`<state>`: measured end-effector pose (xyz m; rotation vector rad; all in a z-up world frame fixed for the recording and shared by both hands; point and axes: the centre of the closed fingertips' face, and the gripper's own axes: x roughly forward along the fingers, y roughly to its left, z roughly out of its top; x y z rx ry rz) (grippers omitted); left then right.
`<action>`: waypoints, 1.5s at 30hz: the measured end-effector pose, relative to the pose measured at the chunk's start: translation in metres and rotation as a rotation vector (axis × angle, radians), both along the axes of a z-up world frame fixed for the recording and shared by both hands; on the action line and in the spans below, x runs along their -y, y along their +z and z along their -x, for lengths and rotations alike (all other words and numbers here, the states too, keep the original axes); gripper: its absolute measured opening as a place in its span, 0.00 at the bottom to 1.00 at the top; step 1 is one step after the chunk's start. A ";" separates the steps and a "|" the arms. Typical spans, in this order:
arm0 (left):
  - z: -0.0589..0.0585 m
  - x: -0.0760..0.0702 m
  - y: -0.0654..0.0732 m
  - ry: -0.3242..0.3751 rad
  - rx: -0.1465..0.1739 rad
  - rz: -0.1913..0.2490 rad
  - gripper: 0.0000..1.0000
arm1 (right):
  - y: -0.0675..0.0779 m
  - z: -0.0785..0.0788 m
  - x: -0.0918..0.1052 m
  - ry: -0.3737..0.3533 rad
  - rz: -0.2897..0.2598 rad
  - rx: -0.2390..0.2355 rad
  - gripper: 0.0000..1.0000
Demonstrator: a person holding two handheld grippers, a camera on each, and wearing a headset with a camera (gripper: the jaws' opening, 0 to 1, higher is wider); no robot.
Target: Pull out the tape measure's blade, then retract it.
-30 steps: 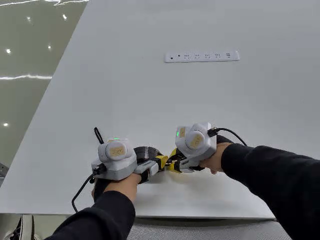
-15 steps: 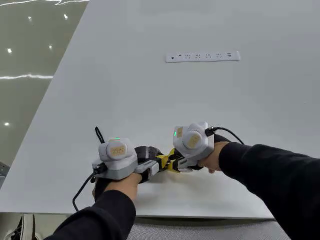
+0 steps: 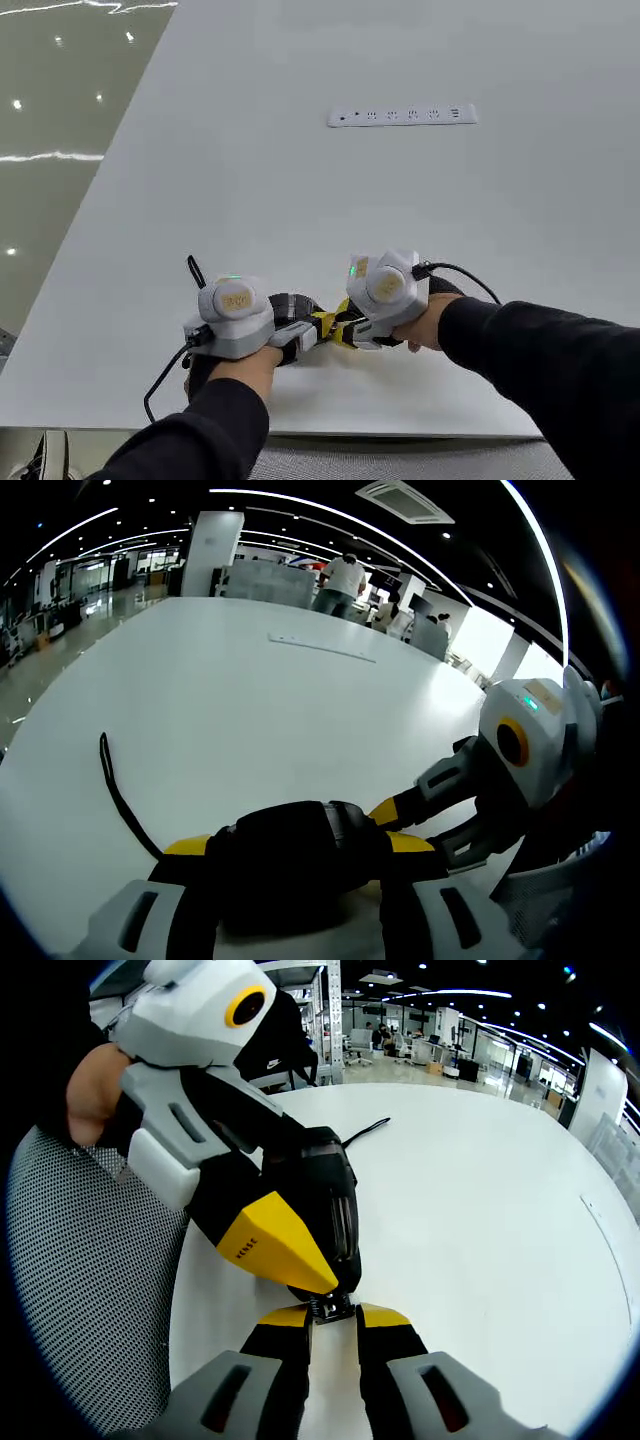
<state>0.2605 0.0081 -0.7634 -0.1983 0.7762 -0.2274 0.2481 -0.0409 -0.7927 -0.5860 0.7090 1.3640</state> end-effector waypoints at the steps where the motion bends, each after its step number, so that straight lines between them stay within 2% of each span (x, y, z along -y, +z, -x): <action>1: 0.000 0.000 0.000 -0.011 -0.007 -0.007 0.62 | 0.000 -0.002 0.002 -0.013 0.008 0.005 0.17; 2: 0.000 0.000 0.000 -0.027 -0.008 -0.019 0.62 | 0.002 -0.004 0.006 -0.015 0.009 0.032 0.18; 5: -0.002 0.000 0.006 -0.065 0.008 -0.047 0.61 | 0.008 -0.003 0.012 -0.042 -0.023 0.014 0.20; 8: -0.009 -0.002 0.020 -0.119 0.052 -0.068 0.61 | 0.015 -0.006 0.024 -0.075 -0.037 0.028 0.17; 10: -0.012 -0.004 0.024 -0.149 0.063 -0.076 0.64 | 0.018 -0.007 0.030 -0.093 -0.046 0.035 0.20; 12: -0.015 -0.007 0.030 -0.202 0.087 -0.090 0.69 | 0.022 -0.008 0.038 -0.110 -0.056 0.037 0.19; 13: -0.016 -0.005 0.034 -0.245 0.111 -0.098 0.71 | 0.024 -0.008 0.040 -0.117 -0.061 0.038 0.19; 14: -0.017 0.000 0.042 -0.323 0.169 -0.110 0.74 | 0.027 -0.008 0.045 -0.129 -0.068 0.040 0.20; 16: -0.012 0.000 0.041 -0.390 0.161 -0.143 0.81 | 0.032 -0.009 0.051 -0.144 -0.082 0.046 0.19; 17: -0.008 0.005 0.044 -0.428 0.171 -0.120 0.83 | 0.034 -0.008 0.056 -0.153 -0.087 0.042 0.19; 19: -0.006 0.005 0.046 -0.424 0.162 -0.062 0.92 | 0.038 -0.008 0.065 -0.166 -0.089 0.047 0.20; 21: -0.006 -0.003 0.042 -0.420 0.158 -0.055 0.99 | 0.040 -0.008 0.073 -0.180 -0.089 0.048 0.21; 26: 0.001 -0.009 0.040 -0.441 0.154 -0.031 1.00 | 0.048 -0.004 0.091 -0.196 -0.091 0.048 0.24; 28: 0.006 -0.005 0.041 -0.503 0.167 0.003 1.00 | 0.050 -0.002 0.098 -0.198 -0.086 0.057 0.28; 32: 0.007 -0.007 0.040 -0.504 0.165 0.001 1.00 | 0.051 -0.001 0.100 -0.198 -0.085 0.060 0.30; 36: 0.011 -0.027 0.042 -0.518 0.197 -0.021 1.00 | 0.057 0.002 0.116 -0.229 -0.087 0.064 0.33; 38: 0.016 -0.035 0.041 -0.523 0.188 -0.029 1.00 | 0.063 0.001 0.122 -0.252 -0.101 0.075 0.33; 41: 0.019 -0.044 0.043 -0.521 0.200 -0.039 1.00 | 0.070 0.002 0.129 -0.284 -0.138 0.065 0.37; 42: 0.020 -0.045 0.045 -0.526 0.214 -0.044 1.00 | 0.071 0.003 0.132 -0.287 -0.139 0.069 0.39; 44: 0.020 -0.046 0.054 -0.540 0.265 -0.045 1.00 | 0.072 0.008 0.139 -0.286 -0.136 0.076 0.43; 45: 0.022 -0.046 0.054 -0.540 0.258 -0.042 1.00 | 0.071 0.010 0.143 -0.285 -0.133 0.080 0.46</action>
